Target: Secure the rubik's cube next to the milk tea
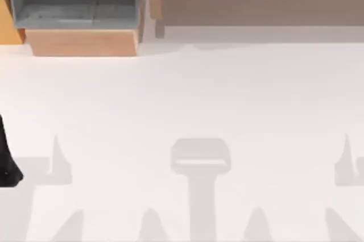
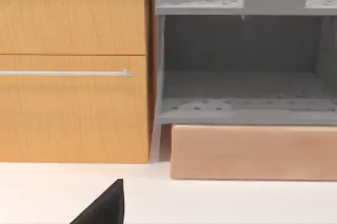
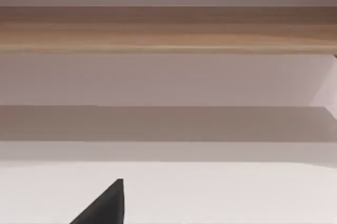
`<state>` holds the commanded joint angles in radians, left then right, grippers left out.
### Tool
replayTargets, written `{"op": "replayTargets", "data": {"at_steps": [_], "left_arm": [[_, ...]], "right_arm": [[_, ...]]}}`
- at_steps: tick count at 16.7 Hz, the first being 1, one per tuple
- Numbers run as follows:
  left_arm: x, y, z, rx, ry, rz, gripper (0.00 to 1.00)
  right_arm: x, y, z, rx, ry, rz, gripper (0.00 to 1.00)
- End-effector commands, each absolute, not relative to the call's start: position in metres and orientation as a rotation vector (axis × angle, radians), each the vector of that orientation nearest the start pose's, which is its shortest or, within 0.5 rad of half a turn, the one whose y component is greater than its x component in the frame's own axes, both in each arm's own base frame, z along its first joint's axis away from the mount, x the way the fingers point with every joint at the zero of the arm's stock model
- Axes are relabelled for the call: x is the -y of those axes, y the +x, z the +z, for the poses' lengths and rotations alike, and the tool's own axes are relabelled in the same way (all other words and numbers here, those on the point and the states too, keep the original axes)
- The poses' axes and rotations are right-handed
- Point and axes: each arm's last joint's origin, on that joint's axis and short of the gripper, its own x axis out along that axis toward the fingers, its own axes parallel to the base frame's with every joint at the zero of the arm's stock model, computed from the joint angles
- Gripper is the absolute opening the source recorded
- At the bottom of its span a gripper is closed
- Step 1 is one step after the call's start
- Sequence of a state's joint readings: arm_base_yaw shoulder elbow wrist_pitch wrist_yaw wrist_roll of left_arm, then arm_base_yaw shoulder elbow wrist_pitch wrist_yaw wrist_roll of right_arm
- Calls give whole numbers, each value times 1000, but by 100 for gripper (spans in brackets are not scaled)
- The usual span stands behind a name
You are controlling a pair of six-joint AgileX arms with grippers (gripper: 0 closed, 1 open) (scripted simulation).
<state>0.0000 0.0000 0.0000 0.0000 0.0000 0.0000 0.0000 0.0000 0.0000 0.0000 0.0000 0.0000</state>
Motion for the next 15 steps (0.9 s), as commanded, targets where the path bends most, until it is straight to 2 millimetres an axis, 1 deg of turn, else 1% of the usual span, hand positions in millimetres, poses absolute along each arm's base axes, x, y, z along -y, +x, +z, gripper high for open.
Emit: {"op": "replayTargets", "data": {"at_steps": [3, 5, 6, 7, 9, 11, 13, 15], "left_arm": [[1, 106, 160, 0, 0, 0, 100], [1, 106, 160, 0, 0, 0, 100], [1, 106, 160, 0, 0, 0, 100], [1, 106, 160, 0, 0, 0, 100], [1, 106, 160, 0, 0, 0, 100], [1, 106, 160, 0, 0, 0, 100], [1, 106, 160, 0, 0, 0, 100], [1, 106, 160, 0, 0, 0, 100]], "right_arm": [[1, 106, 162, 2, 0, 2, 100], [3, 107, 172, 8, 2, 7, 100], [3, 109, 180, 11, 2, 11, 100], [5, 111, 191, 15, 1, 15, 100], [8, 119, 220, 21, -2, 22, 100], [13, 136, 254, 18, -6, 30, 100], [21, 163, 290, 14, -13, 37, 100], [34, 198, 322, 9, -19, 41, 100]]}}
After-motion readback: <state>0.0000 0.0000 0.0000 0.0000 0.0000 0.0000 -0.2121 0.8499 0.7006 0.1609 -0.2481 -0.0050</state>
